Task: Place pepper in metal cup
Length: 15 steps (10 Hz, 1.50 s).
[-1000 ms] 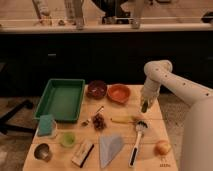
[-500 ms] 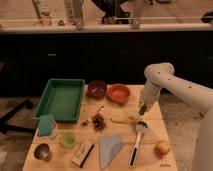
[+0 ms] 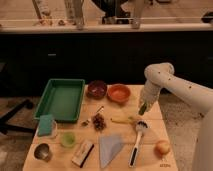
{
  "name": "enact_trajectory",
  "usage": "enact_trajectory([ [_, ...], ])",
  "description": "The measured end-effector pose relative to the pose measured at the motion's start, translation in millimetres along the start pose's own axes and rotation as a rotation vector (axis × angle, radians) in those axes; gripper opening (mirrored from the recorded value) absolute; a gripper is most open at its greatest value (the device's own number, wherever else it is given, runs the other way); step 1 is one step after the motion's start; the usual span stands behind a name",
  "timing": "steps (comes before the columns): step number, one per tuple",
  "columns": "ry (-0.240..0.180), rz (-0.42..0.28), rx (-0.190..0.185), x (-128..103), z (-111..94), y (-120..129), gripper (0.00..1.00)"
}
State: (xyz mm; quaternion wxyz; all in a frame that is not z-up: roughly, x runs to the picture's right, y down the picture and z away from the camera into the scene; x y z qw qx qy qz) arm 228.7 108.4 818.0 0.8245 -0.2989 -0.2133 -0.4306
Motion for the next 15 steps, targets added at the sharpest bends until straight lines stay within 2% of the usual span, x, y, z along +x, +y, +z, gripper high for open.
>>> enact_trajectory([
  [2,0.001,0.000,0.001,-1.1,0.6,-1.4,0.00],
  [3,0.013,0.024,0.004,-5.5,-1.2,-2.0,0.00],
  [4,0.028,0.072,0.013,-17.5,-4.8,-4.8,0.00],
  [6,0.029,0.097,0.031,-38.2,-10.4,-12.9,0.00],
  [9,-0.007,0.078,0.049,-56.8,-16.0,-20.0,0.00],
  [12,-0.058,0.070,0.055,-94.1,-15.1,-28.6,0.00],
  [15,-0.088,0.106,0.070,-126.1,-9.3,-31.6,0.00],
])
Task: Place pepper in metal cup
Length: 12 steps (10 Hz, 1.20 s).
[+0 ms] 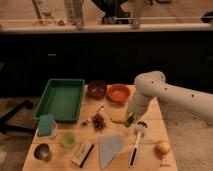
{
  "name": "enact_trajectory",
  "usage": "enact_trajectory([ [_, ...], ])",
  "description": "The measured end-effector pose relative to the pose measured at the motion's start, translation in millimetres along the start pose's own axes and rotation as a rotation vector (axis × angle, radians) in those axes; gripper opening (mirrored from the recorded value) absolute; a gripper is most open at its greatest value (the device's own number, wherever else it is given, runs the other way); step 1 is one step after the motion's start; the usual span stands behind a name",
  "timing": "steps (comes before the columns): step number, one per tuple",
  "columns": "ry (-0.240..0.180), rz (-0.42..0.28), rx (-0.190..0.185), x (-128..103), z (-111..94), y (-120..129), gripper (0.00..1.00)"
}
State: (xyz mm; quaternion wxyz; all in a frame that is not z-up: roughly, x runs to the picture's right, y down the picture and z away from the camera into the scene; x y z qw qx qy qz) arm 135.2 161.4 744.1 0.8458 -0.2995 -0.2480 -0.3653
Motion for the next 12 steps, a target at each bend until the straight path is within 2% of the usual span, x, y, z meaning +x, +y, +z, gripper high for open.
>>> enact_trajectory([
  [3,-0.012,0.015,0.021,-20.7,4.9,-1.8,0.00],
  [10,-0.015,0.019,0.022,-21.0,4.6,-0.9,0.00],
  [12,-0.021,0.049,0.010,-32.7,4.5,0.1,0.00],
])
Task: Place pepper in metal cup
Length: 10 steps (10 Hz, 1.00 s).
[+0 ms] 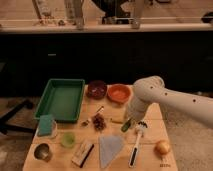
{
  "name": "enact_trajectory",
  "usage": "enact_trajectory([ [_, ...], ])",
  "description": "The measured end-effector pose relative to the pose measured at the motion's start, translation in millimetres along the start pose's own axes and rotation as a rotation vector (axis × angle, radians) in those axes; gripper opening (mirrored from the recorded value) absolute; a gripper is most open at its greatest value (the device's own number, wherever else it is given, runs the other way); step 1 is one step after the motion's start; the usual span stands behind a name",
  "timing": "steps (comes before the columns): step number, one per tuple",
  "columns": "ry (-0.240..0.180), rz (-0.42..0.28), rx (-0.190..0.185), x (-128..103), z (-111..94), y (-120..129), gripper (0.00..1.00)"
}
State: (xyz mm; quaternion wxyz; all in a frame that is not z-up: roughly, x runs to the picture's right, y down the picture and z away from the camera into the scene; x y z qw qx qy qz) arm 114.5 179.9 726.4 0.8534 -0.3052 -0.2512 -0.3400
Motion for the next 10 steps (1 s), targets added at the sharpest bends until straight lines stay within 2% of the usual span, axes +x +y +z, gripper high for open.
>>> enact_trajectory([
  [2,0.008,0.010,-0.012,-32.2,-2.0,-8.6,0.00],
  [3,0.007,0.007,-0.015,-41.2,-4.2,-9.5,0.00],
  [6,-0.011,-0.013,-0.016,-84.9,-14.1,-13.5,0.00],
  [8,-0.043,0.025,0.001,-108.3,-15.9,-15.5,0.00],
  [10,-0.062,0.078,0.019,-122.2,-11.1,-18.4,0.00],
])
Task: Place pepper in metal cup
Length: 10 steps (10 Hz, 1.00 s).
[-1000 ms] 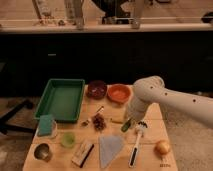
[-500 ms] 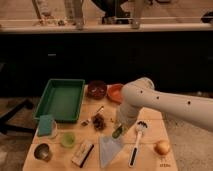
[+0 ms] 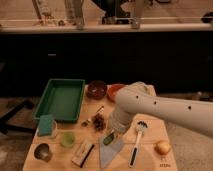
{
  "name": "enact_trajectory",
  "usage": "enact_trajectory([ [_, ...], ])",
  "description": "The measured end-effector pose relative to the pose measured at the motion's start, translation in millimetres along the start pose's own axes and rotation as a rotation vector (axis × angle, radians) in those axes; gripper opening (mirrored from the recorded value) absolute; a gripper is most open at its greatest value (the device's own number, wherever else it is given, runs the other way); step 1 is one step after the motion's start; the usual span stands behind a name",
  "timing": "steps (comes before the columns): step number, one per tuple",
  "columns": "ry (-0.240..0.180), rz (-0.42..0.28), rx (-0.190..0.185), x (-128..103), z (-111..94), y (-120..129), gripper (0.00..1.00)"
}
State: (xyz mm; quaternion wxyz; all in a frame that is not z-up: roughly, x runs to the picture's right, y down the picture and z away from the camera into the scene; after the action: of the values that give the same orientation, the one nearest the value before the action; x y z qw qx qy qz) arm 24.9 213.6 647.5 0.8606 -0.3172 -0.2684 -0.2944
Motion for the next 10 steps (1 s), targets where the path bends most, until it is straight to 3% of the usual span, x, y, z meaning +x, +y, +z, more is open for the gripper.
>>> enact_trajectory([
  [3,-0.032,0.039,0.016,-26.0,13.1,-9.8,0.00],
  [10,-0.036,0.037,0.008,-25.8,14.2,-7.7,0.00],
])
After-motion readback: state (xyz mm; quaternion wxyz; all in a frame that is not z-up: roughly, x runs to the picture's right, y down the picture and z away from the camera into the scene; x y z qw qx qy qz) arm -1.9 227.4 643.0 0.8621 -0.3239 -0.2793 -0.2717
